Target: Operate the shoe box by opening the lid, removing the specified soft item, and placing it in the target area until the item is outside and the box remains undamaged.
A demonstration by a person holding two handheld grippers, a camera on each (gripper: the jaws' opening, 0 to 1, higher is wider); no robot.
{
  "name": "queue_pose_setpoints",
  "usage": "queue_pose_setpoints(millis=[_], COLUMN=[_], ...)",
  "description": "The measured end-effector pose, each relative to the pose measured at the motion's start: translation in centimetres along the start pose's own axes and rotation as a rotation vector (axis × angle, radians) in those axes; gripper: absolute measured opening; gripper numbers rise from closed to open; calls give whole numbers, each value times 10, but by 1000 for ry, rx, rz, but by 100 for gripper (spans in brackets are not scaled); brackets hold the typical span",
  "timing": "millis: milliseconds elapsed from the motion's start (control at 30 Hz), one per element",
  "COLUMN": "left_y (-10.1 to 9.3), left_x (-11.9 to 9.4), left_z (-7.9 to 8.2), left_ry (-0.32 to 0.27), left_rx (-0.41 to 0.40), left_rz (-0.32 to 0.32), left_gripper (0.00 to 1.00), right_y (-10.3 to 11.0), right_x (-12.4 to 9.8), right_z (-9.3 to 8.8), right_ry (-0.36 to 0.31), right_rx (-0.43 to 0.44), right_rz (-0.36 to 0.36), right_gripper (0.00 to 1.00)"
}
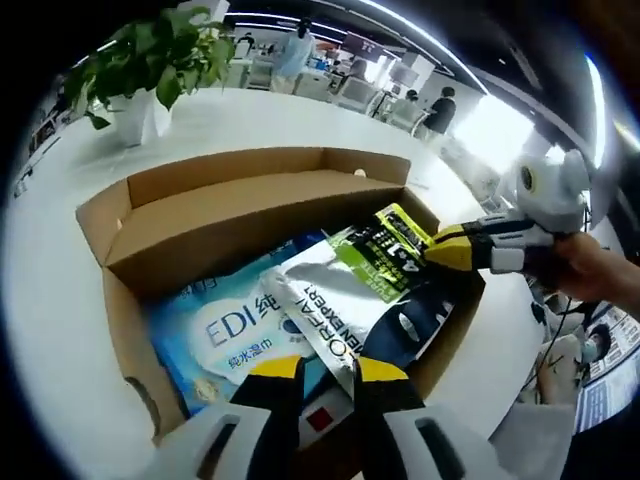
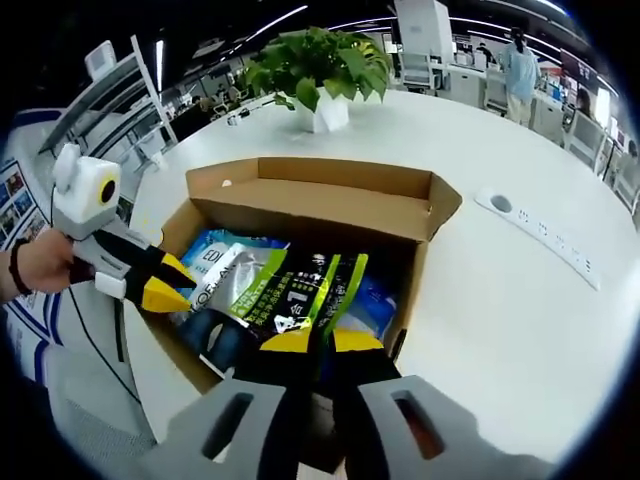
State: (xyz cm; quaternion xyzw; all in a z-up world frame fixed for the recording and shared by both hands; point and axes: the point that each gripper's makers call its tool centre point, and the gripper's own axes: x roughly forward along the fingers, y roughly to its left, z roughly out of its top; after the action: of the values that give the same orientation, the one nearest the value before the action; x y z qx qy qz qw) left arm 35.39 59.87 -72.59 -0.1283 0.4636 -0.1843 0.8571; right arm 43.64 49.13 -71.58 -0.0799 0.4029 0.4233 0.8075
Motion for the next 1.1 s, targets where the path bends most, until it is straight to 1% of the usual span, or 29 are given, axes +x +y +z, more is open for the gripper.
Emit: queue_pose_setpoints(millis=[100,200,233,267,333,367,567,700,967,1100], left_y=[-1,-5,-4,-4,-4,-5,-8,-10,-18,-25], left_x=[4,5,5,5,4,4,3,-3,-13,-17], left_z=[-1,1,1,2,6,8,11,15,27,34], left_ry=[10,2,-1,-5,-35,-43,-41,-51,-71,-83], left_rx=[-15,-66,-74,-78,-112,-131,-97,-96,-55,-34], left_rz=[-11,-39,-34,-33,-39,-45,-19,-28,-27,-33], left_gripper=[15,11,10,7,1,0,0,0,0,0], right_y=[0,1,1,1,1,2,4,4,6,5], right_x=[-1,-1,-2,-2,-2,-2,-5,-11,-24,-33], right_z=[-1,-2,-2,-3,-2,-3,-2,-2,4,6], right_ry=[-1,-4,-3,-2,-7,-5,-9,-17,-49,-65], right_rx=[3,5,3,5,19,21,30,30,35,35], right_rz=[0,0,-1,-1,-1,-2,-1,9,5,2], right_gripper=[3,3,3,3,3,2,0,0,0,0])
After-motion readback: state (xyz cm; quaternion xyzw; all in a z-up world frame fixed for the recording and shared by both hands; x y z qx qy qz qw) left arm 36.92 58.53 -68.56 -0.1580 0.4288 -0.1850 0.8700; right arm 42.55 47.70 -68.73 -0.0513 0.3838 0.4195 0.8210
